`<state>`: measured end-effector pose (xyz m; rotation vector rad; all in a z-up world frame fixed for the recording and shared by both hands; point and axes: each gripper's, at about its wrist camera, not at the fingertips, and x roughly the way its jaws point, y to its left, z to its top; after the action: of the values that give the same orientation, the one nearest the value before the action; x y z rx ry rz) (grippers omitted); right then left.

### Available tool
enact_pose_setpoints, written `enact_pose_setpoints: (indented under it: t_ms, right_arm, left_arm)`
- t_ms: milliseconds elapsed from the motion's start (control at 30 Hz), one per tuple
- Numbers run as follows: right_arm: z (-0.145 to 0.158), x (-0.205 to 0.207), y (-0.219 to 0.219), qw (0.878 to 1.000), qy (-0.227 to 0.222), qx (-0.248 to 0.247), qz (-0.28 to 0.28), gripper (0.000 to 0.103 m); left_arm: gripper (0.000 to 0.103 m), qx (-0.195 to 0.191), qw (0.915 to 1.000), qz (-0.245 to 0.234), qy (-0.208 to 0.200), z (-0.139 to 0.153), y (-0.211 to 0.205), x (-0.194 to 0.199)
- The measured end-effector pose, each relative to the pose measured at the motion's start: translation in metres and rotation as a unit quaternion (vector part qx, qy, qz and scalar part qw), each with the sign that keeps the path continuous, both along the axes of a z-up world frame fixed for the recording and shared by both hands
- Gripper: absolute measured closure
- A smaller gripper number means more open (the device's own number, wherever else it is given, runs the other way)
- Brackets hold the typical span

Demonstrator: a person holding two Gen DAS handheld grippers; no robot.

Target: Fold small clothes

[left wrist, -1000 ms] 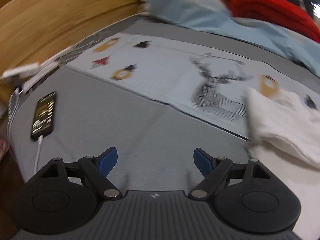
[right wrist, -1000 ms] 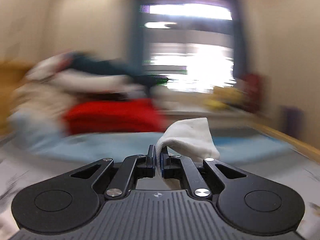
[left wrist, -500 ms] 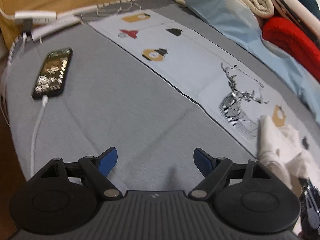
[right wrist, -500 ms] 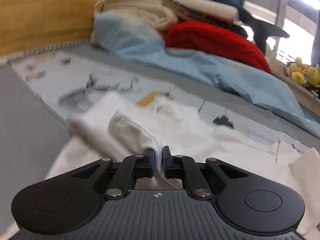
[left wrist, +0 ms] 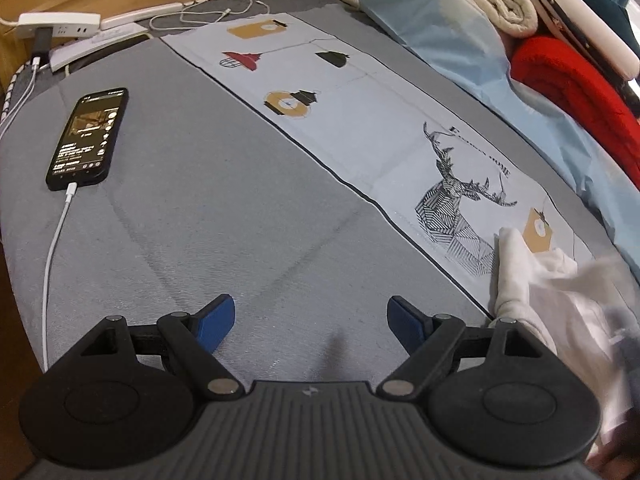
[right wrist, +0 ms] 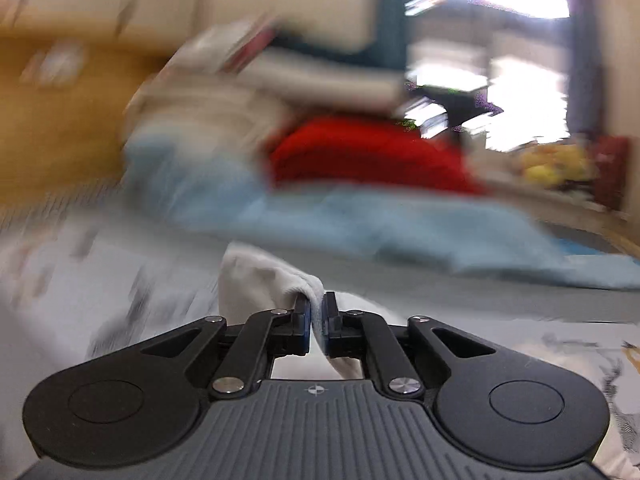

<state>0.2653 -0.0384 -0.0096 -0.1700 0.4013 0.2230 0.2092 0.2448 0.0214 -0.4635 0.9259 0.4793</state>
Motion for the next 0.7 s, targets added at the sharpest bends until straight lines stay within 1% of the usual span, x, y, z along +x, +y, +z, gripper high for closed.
enact_pose_setpoints:
  t_ms: [33, 67, 100, 133, 167, 200, 300, 367, 433, 467, 500, 567, 600, 633, 700]
  right_arm:
    - [-0.013, 0.000, 0.010, 0.998, 0.042, -0.027, 0.034, 0.082]
    - [-0.029, -0.002, 0.019, 0.992, 0.088, -0.055, 0.066, 0.071]
    - [-0.040, -0.008, 0.022, 0.988, 0.110, -0.072, 0.080, 0.067]
    - [-0.045, -0.015, 0.019, 0.988, 0.107, -0.074, 0.085, 0.065]
    - [-0.045, -0.020, 0.013, 0.989, 0.099, -0.070, 0.089, 0.057]
    - [-0.041, -0.023, 0.004, 0.989, 0.097, -0.060, 0.092, 0.052]
    - [-0.021, -0.022, -0.039, 0.992, 0.100, -0.017, 0.069, 0.051]
    - [-0.004, -0.013, -0.079, 0.996, 0.084, -0.006, 0.025, 0.051]
    - [0.016, 0.005, -0.128, 0.998, 0.048, -0.012, -0.050, 0.051]
    - [0.023, 0.014, -0.154, 0.995, 0.039, -0.014, -0.095, 0.051]
    - [0.026, 0.021, -0.177, 0.990, 0.040, -0.007, -0.133, 0.051]
    - [0.031, 0.047, -0.230, 0.977, 0.075, 0.030, -0.196, 0.052]
    - [0.030, 0.054, -0.253, 0.970, 0.086, 0.053, -0.222, 0.052]
    - [0.030, 0.061, -0.272, 0.963, 0.095, 0.072, -0.240, 0.052]
    - [0.023, 0.073, -0.301, 0.955, 0.121, 0.095, -0.253, 0.052]
  left_arm:
    - [0.016, 0.001, 1.0000, -0.002, 0.001, 0.000, -0.001, 0.000]
    - [0.016, 0.000, 1.0000, -0.003, 0.002, -0.001, -0.003, 0.001]
    - [0.016, -0.003, 1.0000, -0.004, 0.001, -0.001, -0.003, 0.001]
    - [0.016, -0.005, 1.0000, -0.006, 0.001, -0.001, -0.004, 0.001]
    - [0.016, -0.006, 0.9999, -0.008, 0.001, -0.002, -0.005, 0.001]
    - [0.016, -0.006, 0.9999, -0.010, 0.002, -0.002, -0.006, 0.001]
    - [0.016, -0.005, 0.9999, -0.014, 0.004, -0.002, -0.008, 0.002]
    - [0.016, -0.005, 0.9999, -0.014, 0.005, -0.003, -0.009, 0.002]
    - [0.016, -0.005, 0.9999, -0.012, 0.006, -0.004, -0.010, 0.003]
    - [0.016, -0.005, 0.9999, -0.011, 0.006, -0.004, -0.011, 0.004]
    - [0.016, -0.005, 0.9999, -0.011, 0.007, -0.004, -0.013, 0.005]
    - [0.016, -0.005, 0.9998, -0.015, 0.009, -0.005, -0.017, 0.009]
    - [0.016, -0.003, 0.9998, -0.017, 0.010, -0.006, -0.020, 0.010]
    - [0.016, 0.001, 0.9997, -0.021, 0.010, -0.006, -0.023, 0.012]
    - [0.016, 0.009, 0.9995, -0.027, 0.013, -0.007, -0.029, 0.015]
